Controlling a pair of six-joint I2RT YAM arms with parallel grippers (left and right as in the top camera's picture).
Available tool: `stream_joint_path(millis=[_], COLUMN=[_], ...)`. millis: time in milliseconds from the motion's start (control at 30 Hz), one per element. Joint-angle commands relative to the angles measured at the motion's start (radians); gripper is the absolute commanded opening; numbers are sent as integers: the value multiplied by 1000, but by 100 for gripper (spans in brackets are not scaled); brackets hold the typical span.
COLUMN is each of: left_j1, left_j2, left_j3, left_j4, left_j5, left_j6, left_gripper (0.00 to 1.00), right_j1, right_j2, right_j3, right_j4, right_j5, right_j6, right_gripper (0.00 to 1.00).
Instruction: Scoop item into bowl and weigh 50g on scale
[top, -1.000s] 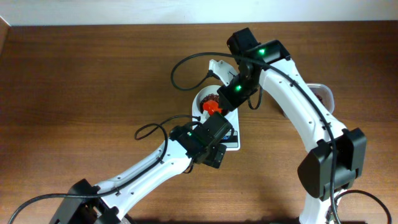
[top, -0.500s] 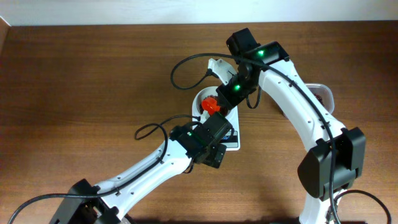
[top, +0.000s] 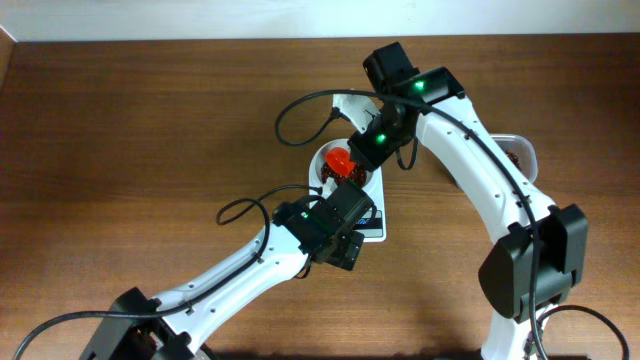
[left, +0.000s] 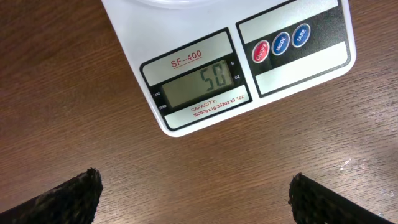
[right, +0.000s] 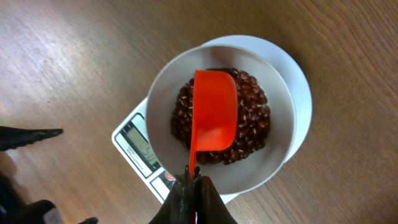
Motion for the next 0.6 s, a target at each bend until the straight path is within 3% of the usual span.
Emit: stream_joint_path(millis=[0,200,400,567], left_j1=[3,3,3,3], left_j2=[5,5,5,5], left_j3=[-7,-7,-7,-7], left_j4=[-1,-1,-1,-1], left_j5=[-11,-11,-11,-11], left_j6=[-2,-2,-2,-2], left_gripper=[99,99,99,99], right_j1=[0,0,-7,-108], right_j2=[10,10,10,10], right_j3=[-42,-80,-78,-65], right_j4=[16,14,9,10], right_j5=[33,-68,-79,-328], right_j6=[-8,5,110,143], right_gripper=[4,4,4,4])
